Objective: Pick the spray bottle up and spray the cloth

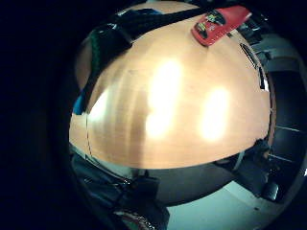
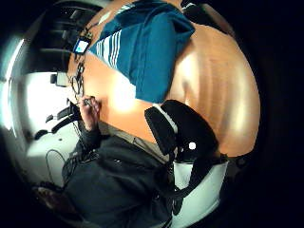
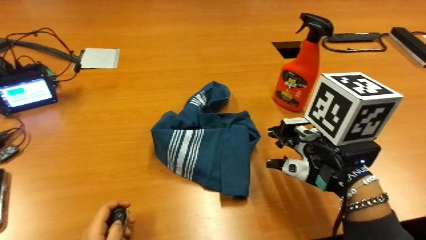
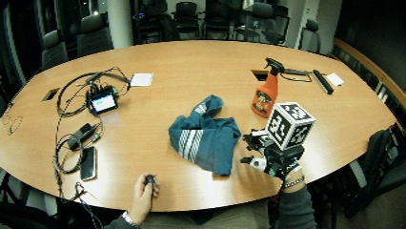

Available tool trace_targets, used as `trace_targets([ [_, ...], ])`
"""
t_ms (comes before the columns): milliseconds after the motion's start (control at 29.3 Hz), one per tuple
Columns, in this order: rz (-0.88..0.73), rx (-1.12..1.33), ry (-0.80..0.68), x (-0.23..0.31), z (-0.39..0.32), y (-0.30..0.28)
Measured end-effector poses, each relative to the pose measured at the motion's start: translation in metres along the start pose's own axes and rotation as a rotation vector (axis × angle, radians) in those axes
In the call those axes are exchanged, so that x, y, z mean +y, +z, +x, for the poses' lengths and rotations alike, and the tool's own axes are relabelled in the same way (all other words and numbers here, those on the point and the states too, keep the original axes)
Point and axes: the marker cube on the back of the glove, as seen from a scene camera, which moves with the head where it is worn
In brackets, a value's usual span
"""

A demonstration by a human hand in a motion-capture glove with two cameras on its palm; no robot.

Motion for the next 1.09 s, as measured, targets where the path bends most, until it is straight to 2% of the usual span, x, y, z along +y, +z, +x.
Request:
trace_targets([
  [205,0.076,0.013,0.056,-0.036,0.008,-0.014],
  [581,0.485,0.0,0.333,-0.104,0.052,-0.048],
  [786,0.719,-0.161,0.441,-0.141,0.071,-0.056],
  [922,0.784,-0.288,0.457,-0.152,0.079,-0.045],
  [1093,0.841,-0.612,0.416,-0.17,0.077,-0.042],
])
